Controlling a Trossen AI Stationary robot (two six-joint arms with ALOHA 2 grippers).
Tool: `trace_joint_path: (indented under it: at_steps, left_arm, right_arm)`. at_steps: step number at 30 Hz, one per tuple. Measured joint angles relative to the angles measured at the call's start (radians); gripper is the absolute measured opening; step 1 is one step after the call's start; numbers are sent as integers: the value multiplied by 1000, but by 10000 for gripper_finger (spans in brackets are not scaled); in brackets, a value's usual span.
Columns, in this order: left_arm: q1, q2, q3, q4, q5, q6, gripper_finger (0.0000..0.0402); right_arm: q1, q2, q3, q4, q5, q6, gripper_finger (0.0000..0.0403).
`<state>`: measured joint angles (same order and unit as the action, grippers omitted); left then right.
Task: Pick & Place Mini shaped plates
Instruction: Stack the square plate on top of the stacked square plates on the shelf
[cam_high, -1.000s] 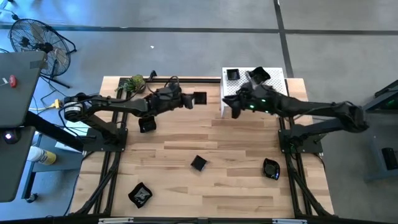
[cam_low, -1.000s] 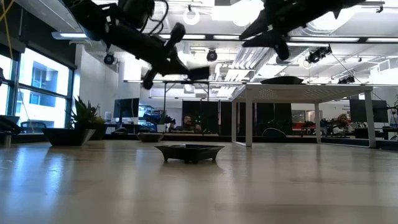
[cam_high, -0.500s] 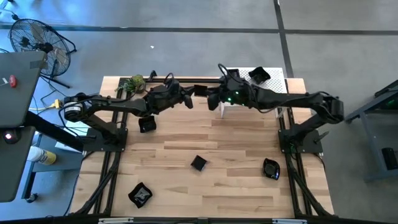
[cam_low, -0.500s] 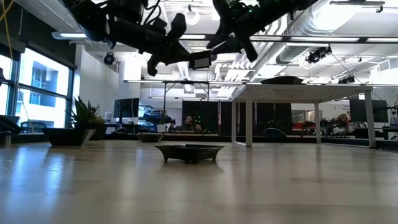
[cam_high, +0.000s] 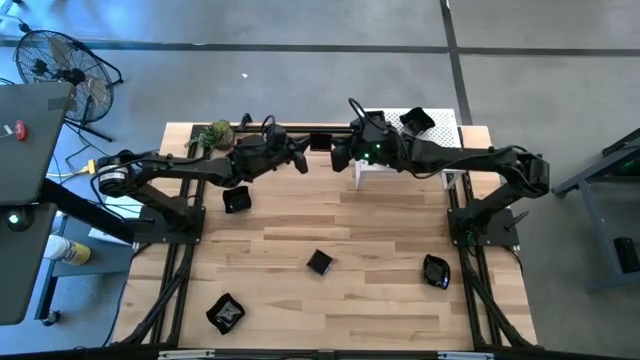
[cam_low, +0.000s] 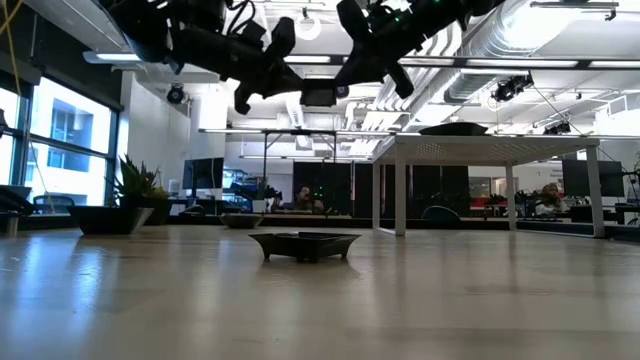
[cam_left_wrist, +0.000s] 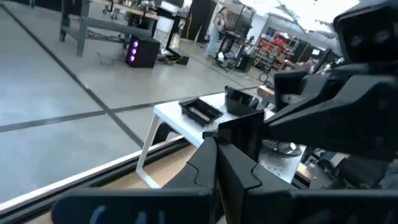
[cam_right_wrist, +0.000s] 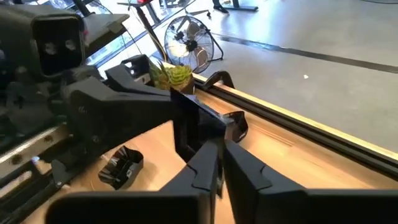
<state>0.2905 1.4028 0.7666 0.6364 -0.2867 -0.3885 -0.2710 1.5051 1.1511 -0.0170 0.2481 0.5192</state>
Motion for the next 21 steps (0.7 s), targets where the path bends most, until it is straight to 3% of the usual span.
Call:
trace_joint_path:
  at_steps: [6, 16, 21]
  left_arm:
    - [-1, -10, 0, -11, 1, 0, 1]
    - [-3, -12, 0, -6, 2, 0, 1]
    - [-3, -13, 0, -4, 0, 0, 1]
  right_arm:
    - [0, 0, 0, -1, -14, 3, 7]
    - [2, -8, 0, -28, -27, 53, 88]
    - [2, -8, -2, -24, -26, 52, 99]
